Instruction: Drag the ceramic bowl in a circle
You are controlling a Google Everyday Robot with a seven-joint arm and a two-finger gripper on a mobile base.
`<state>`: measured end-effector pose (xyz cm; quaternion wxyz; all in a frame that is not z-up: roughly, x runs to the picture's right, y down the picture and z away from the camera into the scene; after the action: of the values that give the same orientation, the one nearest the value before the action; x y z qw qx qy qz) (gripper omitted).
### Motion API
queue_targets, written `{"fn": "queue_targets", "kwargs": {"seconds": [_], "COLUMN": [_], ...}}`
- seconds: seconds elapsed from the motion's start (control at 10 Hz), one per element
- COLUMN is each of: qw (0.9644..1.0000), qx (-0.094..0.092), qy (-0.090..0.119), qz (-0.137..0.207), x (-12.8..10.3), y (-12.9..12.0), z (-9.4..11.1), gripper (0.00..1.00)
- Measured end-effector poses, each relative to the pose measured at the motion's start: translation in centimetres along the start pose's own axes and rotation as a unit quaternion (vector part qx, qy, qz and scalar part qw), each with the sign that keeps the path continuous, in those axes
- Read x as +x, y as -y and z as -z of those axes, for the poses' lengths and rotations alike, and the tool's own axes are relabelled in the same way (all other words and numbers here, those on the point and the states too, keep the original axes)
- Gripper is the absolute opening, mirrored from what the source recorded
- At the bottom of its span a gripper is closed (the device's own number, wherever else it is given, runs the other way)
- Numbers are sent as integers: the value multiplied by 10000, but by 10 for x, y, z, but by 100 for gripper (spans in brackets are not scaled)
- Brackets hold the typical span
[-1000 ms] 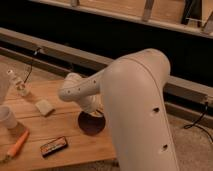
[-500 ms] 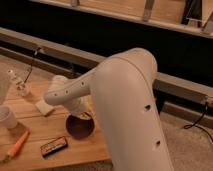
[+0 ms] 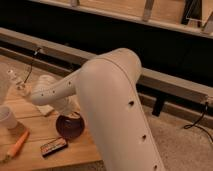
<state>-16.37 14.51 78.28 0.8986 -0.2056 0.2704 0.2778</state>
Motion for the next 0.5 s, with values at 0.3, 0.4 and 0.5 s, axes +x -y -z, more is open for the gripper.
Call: {"fn": "queue_targets", "kwargs": {"seconds": [0.3,0.4,0.5], "qw": [9998,9997,9996], "qx": [18,16,20], "qy": [30,41,64], "qz": [208,245,280], "x": [-22,-28,-35], "y": [-15,-18,-21], "z": [2,3,4], "gripper": [0,0,0]}}
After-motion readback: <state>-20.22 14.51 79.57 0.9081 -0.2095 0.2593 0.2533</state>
